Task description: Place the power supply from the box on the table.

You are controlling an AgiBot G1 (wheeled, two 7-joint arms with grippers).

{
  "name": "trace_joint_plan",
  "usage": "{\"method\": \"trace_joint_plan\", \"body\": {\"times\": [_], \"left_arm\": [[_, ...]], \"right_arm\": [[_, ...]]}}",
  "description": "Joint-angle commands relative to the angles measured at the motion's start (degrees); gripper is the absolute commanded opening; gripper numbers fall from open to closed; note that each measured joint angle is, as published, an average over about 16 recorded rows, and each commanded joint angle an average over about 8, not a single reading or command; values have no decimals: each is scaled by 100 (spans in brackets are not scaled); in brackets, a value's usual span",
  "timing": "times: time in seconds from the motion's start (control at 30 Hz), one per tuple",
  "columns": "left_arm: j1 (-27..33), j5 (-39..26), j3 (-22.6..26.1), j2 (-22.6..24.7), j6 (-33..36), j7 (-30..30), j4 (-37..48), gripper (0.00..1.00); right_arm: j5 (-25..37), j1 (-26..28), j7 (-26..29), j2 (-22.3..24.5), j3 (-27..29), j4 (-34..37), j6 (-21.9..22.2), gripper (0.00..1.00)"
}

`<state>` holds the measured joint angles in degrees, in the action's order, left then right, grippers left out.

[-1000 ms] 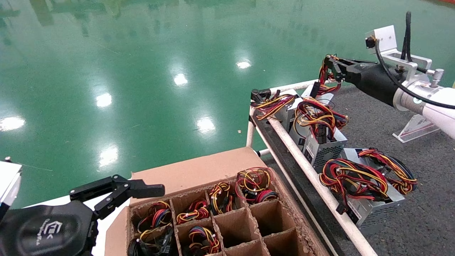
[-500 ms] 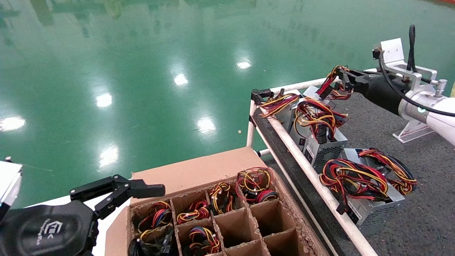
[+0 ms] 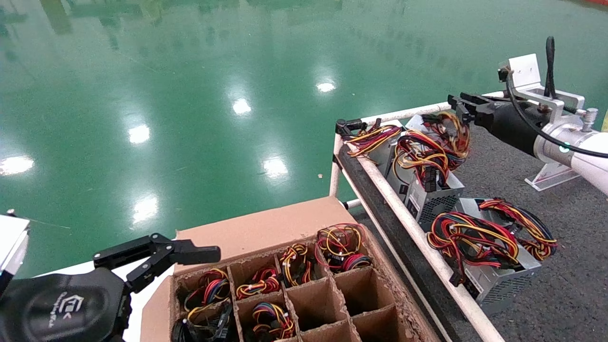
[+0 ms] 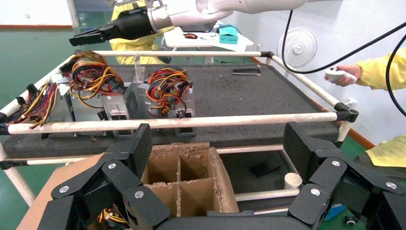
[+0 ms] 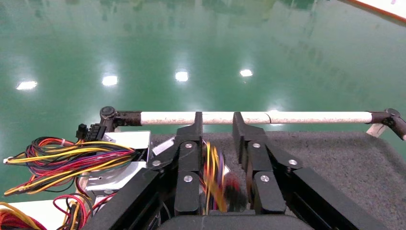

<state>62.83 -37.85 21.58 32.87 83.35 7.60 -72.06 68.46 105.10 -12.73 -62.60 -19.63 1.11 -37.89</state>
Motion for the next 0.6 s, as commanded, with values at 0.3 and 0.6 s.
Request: {"method": "trace_joint_plan", "body": {"times": [0.3, 0.6], "left_arm": [[0, 0, 0, 0, 0, 0, 0, 100], [0, 0, 0, 0, 0, 0, 0, 100]], "right_arm": [[-11, 0, 3, -3, 7, -1, -20, 100], [-47, -48, 31, 29, 15, -88, -81, 100]]}}
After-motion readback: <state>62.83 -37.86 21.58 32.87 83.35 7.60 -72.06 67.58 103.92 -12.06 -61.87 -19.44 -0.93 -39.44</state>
